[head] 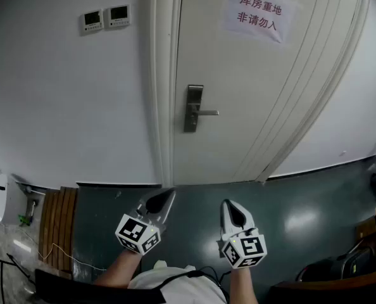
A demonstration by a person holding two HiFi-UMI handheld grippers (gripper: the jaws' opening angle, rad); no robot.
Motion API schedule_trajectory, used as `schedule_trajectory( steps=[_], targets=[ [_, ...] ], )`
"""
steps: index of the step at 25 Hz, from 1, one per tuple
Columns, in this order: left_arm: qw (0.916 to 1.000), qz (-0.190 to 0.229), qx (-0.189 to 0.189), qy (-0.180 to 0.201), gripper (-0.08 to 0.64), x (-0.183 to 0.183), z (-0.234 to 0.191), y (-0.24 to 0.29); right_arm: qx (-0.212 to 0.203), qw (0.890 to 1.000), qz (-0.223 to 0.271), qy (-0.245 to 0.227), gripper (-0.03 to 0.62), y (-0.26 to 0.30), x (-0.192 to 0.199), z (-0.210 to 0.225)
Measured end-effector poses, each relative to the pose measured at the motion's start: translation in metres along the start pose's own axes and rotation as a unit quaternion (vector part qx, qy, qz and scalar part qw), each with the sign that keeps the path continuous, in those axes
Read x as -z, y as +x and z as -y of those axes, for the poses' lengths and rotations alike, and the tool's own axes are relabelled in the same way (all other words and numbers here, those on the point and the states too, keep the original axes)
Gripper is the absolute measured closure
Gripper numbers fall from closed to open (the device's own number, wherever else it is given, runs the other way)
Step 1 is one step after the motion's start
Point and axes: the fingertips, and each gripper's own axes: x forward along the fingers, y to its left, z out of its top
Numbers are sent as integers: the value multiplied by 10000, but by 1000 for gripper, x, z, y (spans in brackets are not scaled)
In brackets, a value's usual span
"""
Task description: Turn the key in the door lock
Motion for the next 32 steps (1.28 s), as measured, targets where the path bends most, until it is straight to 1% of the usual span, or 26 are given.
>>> schedule_trajectory(
  steps=[6,9,15,23,30,32],
  targets=[
    [10000,2,-31,25,555,1,4,0,31,10000,-4,-26,584,-5,1,4],
    [10000,-7,-72,23,555,2,2,0,-57,10000,-53,27,584,-2,4,3],
    [9999,47,-133,-17,554,4,5,0,3,9999,111,125,584,1,-1,12],
    [9997,25,-246,-32,554,8,13,4,-117,9999,9,11,584,1,3,15],
    [9993,-95,-340,101,555,22,25,19,-172,9998,-9,26,584,9,6,26],
    [9991,-126,-403,79,555,26,27,22,-218,9997,16,72,584,9,6,29]
  ],
)
